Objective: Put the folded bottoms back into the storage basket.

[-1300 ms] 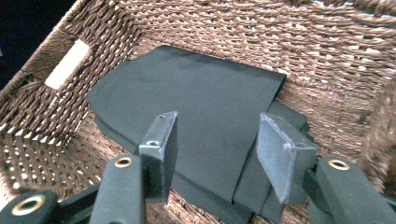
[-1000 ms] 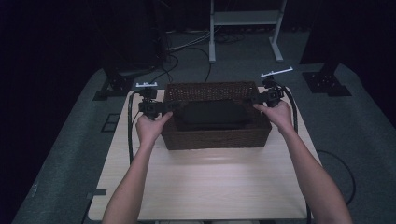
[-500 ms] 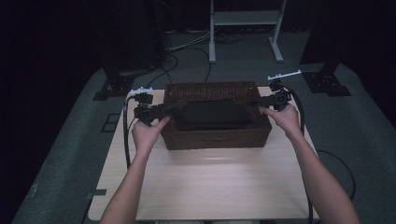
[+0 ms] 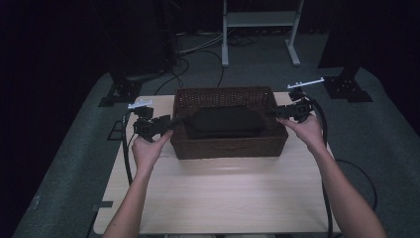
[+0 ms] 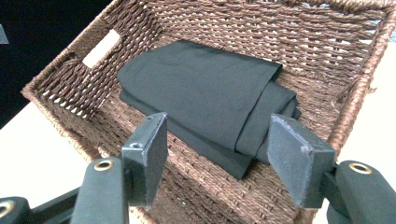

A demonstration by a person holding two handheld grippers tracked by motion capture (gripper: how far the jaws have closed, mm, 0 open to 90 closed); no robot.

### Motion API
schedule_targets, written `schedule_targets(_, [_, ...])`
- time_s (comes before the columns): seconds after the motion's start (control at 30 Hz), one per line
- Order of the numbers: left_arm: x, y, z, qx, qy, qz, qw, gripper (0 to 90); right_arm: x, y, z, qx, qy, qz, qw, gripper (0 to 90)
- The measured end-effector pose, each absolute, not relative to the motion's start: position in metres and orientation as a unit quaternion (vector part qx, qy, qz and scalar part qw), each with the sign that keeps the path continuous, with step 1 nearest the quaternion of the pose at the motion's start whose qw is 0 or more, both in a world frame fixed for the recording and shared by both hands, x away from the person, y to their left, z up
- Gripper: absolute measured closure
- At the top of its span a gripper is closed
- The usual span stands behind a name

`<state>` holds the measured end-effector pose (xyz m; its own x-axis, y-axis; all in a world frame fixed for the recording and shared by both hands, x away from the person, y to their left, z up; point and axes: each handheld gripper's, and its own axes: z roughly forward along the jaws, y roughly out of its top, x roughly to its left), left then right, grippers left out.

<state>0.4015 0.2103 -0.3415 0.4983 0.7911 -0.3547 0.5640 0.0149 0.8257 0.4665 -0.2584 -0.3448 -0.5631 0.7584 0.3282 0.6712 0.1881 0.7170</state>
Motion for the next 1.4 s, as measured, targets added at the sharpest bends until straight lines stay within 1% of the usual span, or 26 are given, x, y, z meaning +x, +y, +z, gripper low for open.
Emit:
schedule_targets(0.43, [0.38, 0.221, -0.347, 0.692, 0.484, 0.118, 0.523, 34.3, 0.451, -0.263, -0.339, 0.455, 0.776, 0.434, 0.056, 35.2])
schedule_targets(0.7, [0.37, 0.23, -0.355, 0.687, 0.489, 0.117, 0.524, 32.2, 0.442, -0.271, -0.345, 0.459, 0.775, 0.431, 0.055, 34.5])
schedule_targets(1.3, [0.353, 0.233, -0.372, 0.692, 0.489, 0.125, 0.516, 29.0, 0.415, -0.291, -0.359, 0.461, 0.77, 0.439, 0.058, 33.1])
schedule_targets(1.4, [0.35, 0.234, -0.373, 0.688, 0.487, 0.127, 0.523, 28.4, 0.411, -0.294, -0.363, 0.462, 0.768, 0.439, 0.057, 32.7])
